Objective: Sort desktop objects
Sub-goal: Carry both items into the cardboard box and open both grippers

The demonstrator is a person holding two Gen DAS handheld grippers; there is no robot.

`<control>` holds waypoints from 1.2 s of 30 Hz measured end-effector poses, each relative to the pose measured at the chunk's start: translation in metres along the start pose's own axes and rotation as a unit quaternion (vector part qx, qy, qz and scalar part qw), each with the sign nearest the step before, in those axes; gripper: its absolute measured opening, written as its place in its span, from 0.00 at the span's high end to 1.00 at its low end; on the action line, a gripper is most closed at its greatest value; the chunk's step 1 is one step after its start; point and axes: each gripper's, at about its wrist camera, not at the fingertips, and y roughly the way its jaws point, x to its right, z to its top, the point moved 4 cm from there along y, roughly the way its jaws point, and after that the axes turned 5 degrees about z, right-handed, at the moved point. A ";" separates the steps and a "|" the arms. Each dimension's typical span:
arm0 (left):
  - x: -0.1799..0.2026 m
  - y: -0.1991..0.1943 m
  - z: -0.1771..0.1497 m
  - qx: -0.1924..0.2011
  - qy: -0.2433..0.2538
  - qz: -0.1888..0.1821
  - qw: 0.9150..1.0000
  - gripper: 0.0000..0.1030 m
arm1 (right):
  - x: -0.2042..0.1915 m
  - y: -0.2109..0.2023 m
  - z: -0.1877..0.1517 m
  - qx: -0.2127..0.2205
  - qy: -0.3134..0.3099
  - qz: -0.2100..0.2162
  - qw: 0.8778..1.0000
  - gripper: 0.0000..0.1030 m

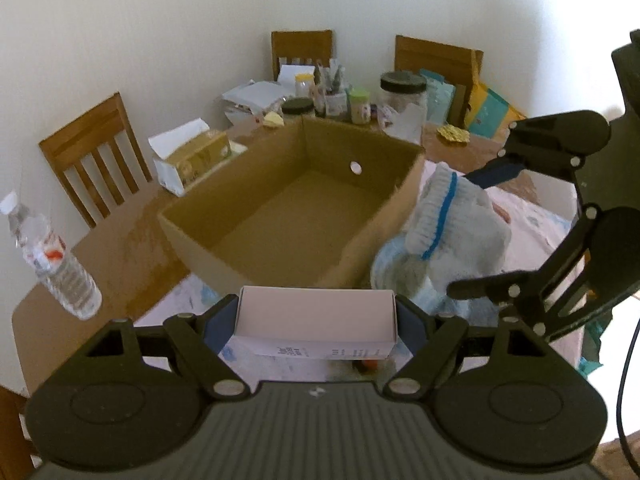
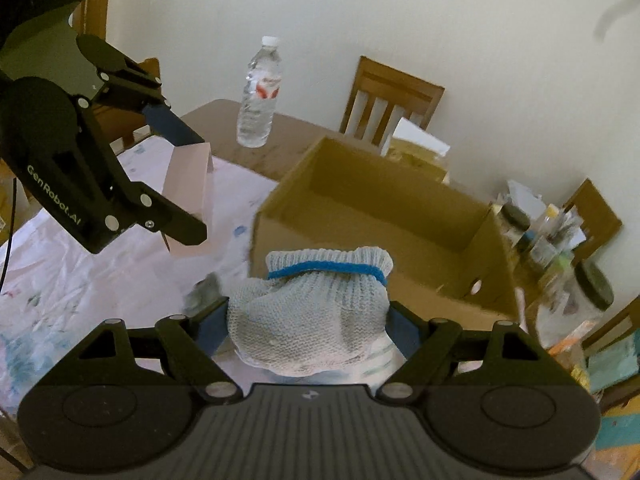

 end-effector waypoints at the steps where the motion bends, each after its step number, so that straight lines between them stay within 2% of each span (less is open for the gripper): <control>1: -0.001 0.003 0.004 0.003 -0.001 0.001 1.000 0.21 | 0.009 0.002 0.003 0.000 0.000 -0.003 1.000 0.17; 11: -0.009 0.045 0.037 0.014 -0.014 0.012 1.000 0.21 | 0.078 0.044 0.026 -0.010 0.013 -0.036 0.999 0.17; 17: -0.011 0.067 0.043 0.005 -0.012 0.019 1.000 0.21 | 0.103 0.068 0.042 -0.009 0.026 -0.040 0.999 0.17; 20: -0.014 0.075 0.045 -0.003 -0.017 0.015 1.000 0.16 | 0.111 0.075 0.047 -0.009 0.032 -0.033 0.999 0.12; 29: -0.018 0.072 0.041 -0.021 -0.029 0.011 0.999 0.15 | 0.116 0.066 0.045 -0.012 0.055 -0.023 0.998 0.09; 36: -0.008 0.043 0.027 -0.002 -0.009 0.001 1.000 0.12 | 0.091 0.040 0.028 -0.017 0.049 -0.033 0.998 0.06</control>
